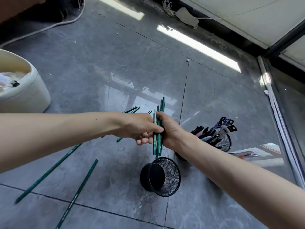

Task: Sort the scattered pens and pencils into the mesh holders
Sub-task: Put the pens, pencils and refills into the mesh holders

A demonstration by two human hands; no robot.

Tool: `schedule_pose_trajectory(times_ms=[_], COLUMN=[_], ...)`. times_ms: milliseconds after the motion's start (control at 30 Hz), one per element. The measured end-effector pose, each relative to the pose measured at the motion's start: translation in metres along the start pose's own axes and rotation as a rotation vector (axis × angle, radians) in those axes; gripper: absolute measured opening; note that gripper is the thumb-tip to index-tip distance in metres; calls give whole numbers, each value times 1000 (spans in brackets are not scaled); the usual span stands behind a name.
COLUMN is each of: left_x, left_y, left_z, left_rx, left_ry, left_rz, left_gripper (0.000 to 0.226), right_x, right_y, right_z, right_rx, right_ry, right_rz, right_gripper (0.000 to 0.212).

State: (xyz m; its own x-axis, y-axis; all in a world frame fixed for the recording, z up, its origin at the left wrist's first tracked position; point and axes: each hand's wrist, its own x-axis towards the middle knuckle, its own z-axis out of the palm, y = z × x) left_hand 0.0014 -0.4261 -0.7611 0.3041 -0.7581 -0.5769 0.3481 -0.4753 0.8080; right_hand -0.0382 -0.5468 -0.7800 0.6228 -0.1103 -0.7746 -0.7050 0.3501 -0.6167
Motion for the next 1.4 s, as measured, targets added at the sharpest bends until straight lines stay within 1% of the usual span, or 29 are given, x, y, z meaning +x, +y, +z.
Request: schedule_pose_trajectory(times_ms=[33, 100, 167, 233, 367, 467, 567, 600, 633, 667, 700, 733, 767, 833, 900, 967, 1067, 1133, 1233, 1367, 1400], left_x=[-1, -3, -4, -5, 1, 10, 14, 16, 16, 17, 18, 19, 19, 20, 24, 28, 31, 31, 34, 34, 33], left_y=[0, 0, 1, 2, 3, -1, -1, -1, -1, -4, -9, -16, -24, -43, -58, -66, -67, -66, -67, -64, -60], left_z=[-2, -7, -13, -17, -13, -12, -20, -26, -33, -43, -51, -59, -64, -69, -70, -73, -79, -79, -75, -81, -84], left_rx=[-47, -120, -129, -79, 52, 218, 237, 232, 261, 358, 527, 707, 838, 969, 1028, 1047, 1004, 1050, 1144, 1107, 1087], left_ry=[12, 94, 172, 177, 156, 212, 275, 338, 436, 554, 667, 735, 755, 693, 658, 636, 535, 513, 531, 485, 477], left_rz=[16, 46, 47, 18, -59, -89, -64, -41, -18, -1, 0, -34, -97, -257, -326, -306, -251, -230, -232, -280, -281], left_gripper=[31, 35, 37, 38, 46, 45, 47, 48, 48, 47, 43, 36, 32, 47, 54, 48, 26, 25, 23, 32, 31], right_x=[0, 0, -2, -6, -6, -3, -3, -2, 0, 2, 5, 8, 10, 13, 16, 18, 21, 22, 23, 25, 25], right_y=[1, 1, 0, -1, -1, 1, 1, 1, 2, 2, 1, 1, 1, 2, 3, 4, 7, 9, 10, 10, 9], right_z=[0, -4, -8, -10, -8, -4, -3, -3, -4, -5, -7, -10, -13, -17, -19, -20, -21, -21, -21, -20, -19], right_rx=[8, 39, 65, 58, 58, 65, 17, 16, 37, 72, 99, 110, 112, 101, 99, 106, 112, 110, 111, 96, 98], right_ry=[13, 11, -62, -149, -236, -253, -242, -213, -166, -115, -73, -43, -23, 7, 25, 38, 42, 44, 52, 43, 41], right_rz=[-21, -47, -28, 36, 109, 93, 27, 14, 9, 9, 11, 12, 12, 14, 29, 41, 56, 58, 55, 44, 41], right_gripper=[29, 27, 23, 33, 49, 41, 31, 28, 27, 26, 25, 24, 23, 22, 21, 20, 19, 20, 22, 25, 26])
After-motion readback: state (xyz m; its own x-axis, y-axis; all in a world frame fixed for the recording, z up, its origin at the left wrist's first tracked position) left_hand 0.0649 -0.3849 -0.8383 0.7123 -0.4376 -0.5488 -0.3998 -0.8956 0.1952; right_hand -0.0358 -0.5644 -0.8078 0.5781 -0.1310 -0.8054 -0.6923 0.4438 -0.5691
